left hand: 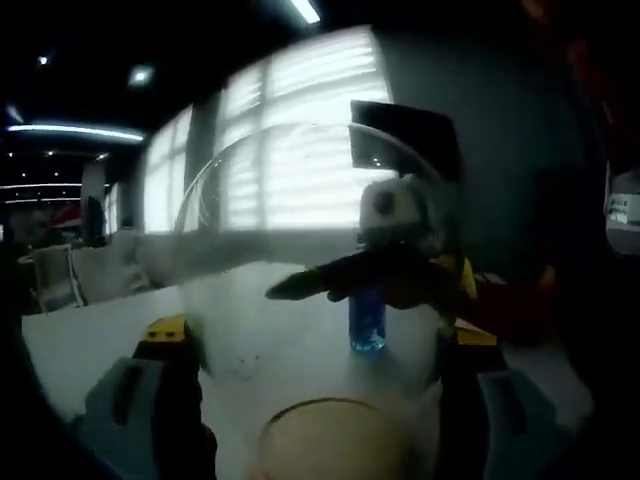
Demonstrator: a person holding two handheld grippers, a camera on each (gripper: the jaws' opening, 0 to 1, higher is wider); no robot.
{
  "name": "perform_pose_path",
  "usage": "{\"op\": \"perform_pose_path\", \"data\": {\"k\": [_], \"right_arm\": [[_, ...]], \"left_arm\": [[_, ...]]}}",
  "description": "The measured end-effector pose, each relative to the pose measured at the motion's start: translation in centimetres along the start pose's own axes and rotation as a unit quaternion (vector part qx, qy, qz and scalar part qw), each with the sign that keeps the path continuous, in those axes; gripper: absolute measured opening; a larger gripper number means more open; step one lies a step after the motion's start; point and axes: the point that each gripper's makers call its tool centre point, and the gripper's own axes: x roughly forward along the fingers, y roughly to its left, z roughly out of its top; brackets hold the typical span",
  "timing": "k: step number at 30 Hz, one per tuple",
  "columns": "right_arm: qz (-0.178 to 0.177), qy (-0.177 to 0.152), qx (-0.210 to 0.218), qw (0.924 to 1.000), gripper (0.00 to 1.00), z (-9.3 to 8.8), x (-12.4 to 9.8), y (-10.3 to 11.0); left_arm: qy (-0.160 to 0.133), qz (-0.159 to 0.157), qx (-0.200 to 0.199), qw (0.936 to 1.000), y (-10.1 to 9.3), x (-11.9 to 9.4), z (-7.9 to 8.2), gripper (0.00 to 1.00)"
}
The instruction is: Open the cover put in the Mizone put the cover back on
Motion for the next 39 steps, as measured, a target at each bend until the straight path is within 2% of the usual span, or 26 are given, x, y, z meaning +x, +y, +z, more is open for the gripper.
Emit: {"op": "perform_pose_path", "data": {"k": [2, 5, 7, 8, 10, 12, 16, 22, 31, 34, 39], "right_arm": [[-0.002, -0.008, -0.002, 1.0000, 0.91, 0.8, -0.2, 0.0], [-0.005, -0.026, 0.021, 0.9994, 0.90, 2.2, -0.4, 0.2], [-0.003, -0.030, 0.015, 0.9994, 0.90, 2.6, -0.5, 0.7], [-0.002, -0.028, 0.000, 0.9996, 0.90, 2.7, -0.5, 1.0], [-0.002, -0.016, -0.023, 0.9996, 0.90, 2.6, -0.6, 1.4], [-0.004, 0.013, -0.042, 0.9990, 0.90, 2.1, -0.7, 1.9], [-0.007, 0.031, -0.041, 0.9987, 0.90, 1.6, -0.7, 2.1], [-0.005, 0.021, -0.005, 0.9998, 0.90, 1.8, -0.9, 2.1], [-0.009, -0.005, -0.014, 0.9999, 0.90, 3.5, -1.4, 3.3], [-0.005, -0.007, -0.008, 0.9999, 0.90, 3.4, -1.4, 3.9], [0.001, 0.006, -0.005, 1.0000, 0.90, 2.5, -1.5, 5.0]], "left_arm": [[-0.015, 0.001, -0.003, 0.9999, -0.1, -0.1, 0.8, 0.86], [-0.031, 0.000, -0.028, 0.9991, -0.3, -0.3, 2.1, 0.86], [-0.034, 0.000, -0.022, 0.9992, -0.6, -0.4, 2.7, 0.86], [-0.028, 0.001, -0.009, 0.9996, -0.8, -0.5, 2.9, 0.86], [-0.008, 0.005, 0.019, 0.9998, -1.2, -0.6, 2.8, 0.86], [0.009, 0.004, 0.035, 0.9993, -1.6, -0.6, 2.6, 0.86], [0.019, -0.001, 0.047, 0.9987, -1.9, -0.7, 2.6, 0.86], [0.021, -0.002, 0.016, 0.9997, -2.1, -0.6, 2.8, 0.86], [0.002, 0.007, 0.007, 1.0000, -3.0, -1.0, 4.4, 0.86], [-0.001, 0.011, 0.001, 0.9999, -3.6, -1.4, 4.4, 0.86], [0.016, 0.015, 0.000, 0.9998, -4.6, -2.0, 3.7, 0.86]]}}
